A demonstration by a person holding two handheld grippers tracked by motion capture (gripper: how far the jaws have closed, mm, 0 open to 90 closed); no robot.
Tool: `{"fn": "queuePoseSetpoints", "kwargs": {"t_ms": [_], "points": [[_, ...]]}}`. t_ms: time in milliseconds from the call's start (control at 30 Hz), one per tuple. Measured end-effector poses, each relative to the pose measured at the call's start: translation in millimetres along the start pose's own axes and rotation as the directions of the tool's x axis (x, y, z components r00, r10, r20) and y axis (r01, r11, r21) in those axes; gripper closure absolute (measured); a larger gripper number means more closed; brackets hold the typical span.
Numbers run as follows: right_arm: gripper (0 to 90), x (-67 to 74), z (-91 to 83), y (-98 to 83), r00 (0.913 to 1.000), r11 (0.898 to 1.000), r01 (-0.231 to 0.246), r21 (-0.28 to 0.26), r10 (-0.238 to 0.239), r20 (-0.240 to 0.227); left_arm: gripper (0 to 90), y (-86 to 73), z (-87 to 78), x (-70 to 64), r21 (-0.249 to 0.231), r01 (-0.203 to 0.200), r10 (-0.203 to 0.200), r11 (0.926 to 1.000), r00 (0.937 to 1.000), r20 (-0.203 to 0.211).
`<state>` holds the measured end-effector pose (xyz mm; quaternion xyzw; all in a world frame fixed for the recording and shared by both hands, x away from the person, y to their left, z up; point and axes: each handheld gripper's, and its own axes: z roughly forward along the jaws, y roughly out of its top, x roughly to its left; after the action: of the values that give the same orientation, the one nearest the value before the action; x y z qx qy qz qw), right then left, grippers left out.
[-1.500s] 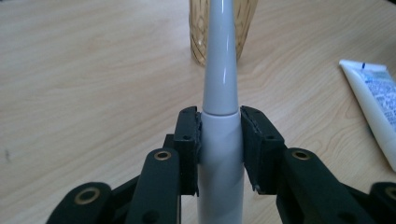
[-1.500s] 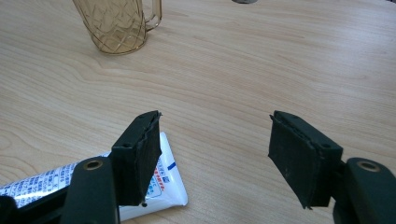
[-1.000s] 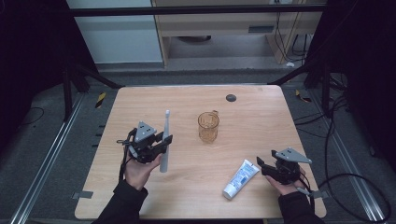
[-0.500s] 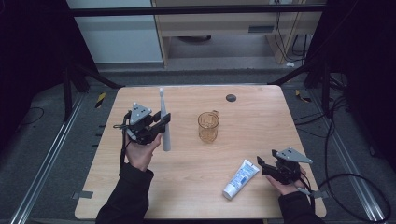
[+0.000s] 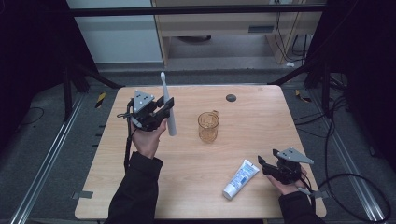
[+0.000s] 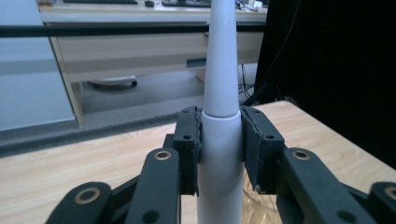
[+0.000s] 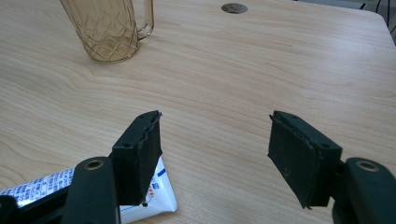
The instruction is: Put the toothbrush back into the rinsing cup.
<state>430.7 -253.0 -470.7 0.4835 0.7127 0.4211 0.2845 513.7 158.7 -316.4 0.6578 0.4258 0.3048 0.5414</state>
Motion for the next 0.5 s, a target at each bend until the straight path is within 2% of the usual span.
{"fn": "queuePoseSetpoints", "kwargs": {"t_ms": [233, 500], "points": [[34.5, -0.9, 0.6, -0.3, 1.0000, 1.000, 0.005, -0.002, -0.005, 0.001, 68.0, 12.5, 16.5, -3.7, -0.044, 0.000, 0.000, 0.9990, 1.0000, 0.003], [34.5, -1.6, 0.3, -0.7, 1.0000, 1.000, -0.002, -0.006, 0.003, 0.003, 68.0, 17.5, 38.9, -5.7, -0.060, 0.004, -0.003, 0.9982, 1.0000, 0.006]]}}
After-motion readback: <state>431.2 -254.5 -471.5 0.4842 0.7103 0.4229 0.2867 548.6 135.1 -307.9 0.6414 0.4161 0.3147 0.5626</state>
